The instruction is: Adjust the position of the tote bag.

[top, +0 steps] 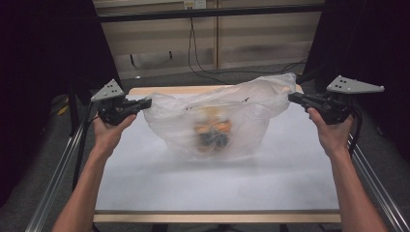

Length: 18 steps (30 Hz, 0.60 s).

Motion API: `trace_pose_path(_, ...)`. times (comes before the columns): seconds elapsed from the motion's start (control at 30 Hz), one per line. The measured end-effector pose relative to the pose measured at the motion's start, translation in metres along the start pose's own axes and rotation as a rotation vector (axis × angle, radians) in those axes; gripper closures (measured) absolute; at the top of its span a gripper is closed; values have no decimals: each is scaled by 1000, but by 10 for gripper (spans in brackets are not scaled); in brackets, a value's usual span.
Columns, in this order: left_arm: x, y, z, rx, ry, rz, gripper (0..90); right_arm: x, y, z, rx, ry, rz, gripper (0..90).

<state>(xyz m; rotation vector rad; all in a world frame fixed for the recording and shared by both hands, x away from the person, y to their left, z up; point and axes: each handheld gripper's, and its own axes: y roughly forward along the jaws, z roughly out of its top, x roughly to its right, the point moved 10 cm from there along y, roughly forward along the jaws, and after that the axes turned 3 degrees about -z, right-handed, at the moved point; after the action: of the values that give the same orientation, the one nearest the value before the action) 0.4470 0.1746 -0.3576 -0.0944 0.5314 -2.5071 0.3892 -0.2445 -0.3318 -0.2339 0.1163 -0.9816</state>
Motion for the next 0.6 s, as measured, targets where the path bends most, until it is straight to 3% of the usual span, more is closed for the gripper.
trace_pose_path(0.13,5,7,-14,-39,2,-11,898,1,3,-13,-27,5,-2,900)
trace_pose_path(0.2,9,11,-19,-29,-10,-30,898,1,4,-20,-39,9,0,900)
trace_pose_path(0.3,11,16,-28,-54,-9,-29,898,1,5,-28,-55,14,4,900)
trace_pose_path(0.43,6,24,-38,-60,-29,-17,899,7,7,-39,-80,28,-14,900)
trace_pose_path(0.6,3,30,-51,-107,-23,-3,899,16,16,-53,-122,45,-29,900)
